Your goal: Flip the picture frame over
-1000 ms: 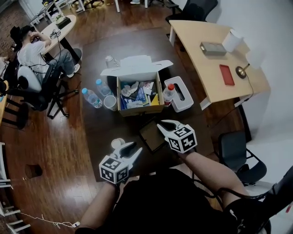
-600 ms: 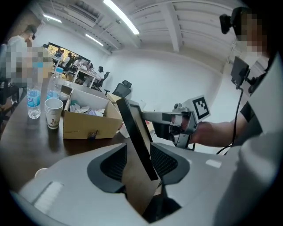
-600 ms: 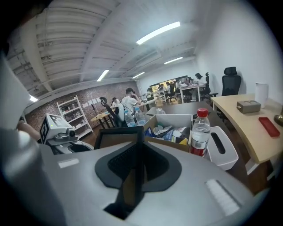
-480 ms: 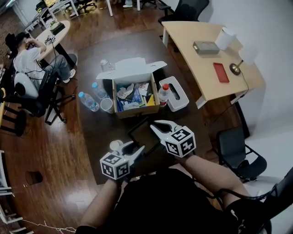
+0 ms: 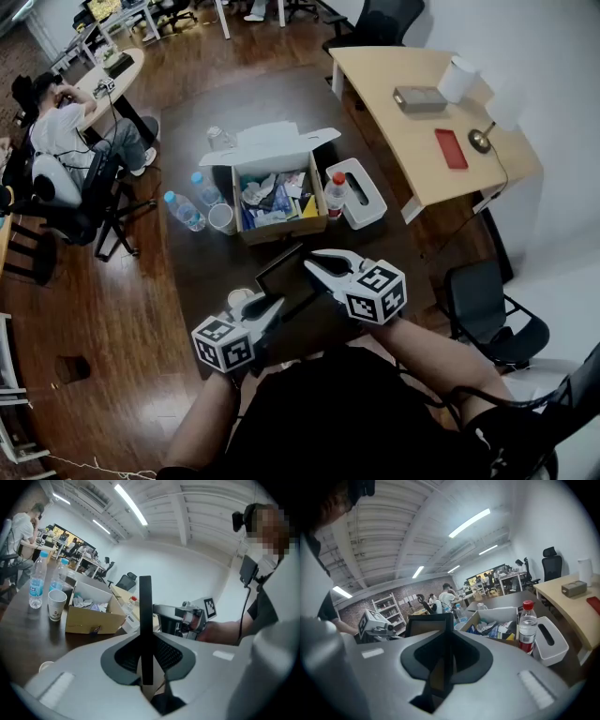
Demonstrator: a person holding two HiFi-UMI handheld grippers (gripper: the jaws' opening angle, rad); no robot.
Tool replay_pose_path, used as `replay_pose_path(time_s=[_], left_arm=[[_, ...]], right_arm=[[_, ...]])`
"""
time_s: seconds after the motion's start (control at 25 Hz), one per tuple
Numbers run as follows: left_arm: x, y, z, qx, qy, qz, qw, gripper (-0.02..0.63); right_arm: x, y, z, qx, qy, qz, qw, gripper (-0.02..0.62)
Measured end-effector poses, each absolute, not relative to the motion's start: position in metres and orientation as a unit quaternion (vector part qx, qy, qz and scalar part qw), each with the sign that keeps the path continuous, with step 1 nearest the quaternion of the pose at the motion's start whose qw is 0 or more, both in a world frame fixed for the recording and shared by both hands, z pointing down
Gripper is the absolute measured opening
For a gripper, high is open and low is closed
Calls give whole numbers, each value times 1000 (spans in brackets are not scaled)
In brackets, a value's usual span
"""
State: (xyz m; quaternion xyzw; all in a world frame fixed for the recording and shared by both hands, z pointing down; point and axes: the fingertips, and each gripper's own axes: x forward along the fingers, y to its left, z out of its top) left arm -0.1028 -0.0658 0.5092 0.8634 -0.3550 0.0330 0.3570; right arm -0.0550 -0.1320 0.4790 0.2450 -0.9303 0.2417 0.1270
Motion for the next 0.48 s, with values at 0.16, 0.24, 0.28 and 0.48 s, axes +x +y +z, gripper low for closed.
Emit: replay_pose_path(time_s=[0.16, 0.24, 0.28, 0.48], left_arm=[[-106, -64, 494, 874, -335, -2, 351, 64], [-107, -62, 490, 876, -328, -15, 352, 64], [-108, -61, 488, 877, -324, -22, 354, 64], [-110, -55, 481, 884, -311, -31, 348, 64]], right_arm=[[-56, -128, 463, 205, -947, 231, 85, 54], [-56, -125, 457, 187, -953, 226, 71, 55], [-57, -124, 453, 177, -956, 225, 65, 55], [-58, -117, 449, 125, -962, 234, 62, 79]])
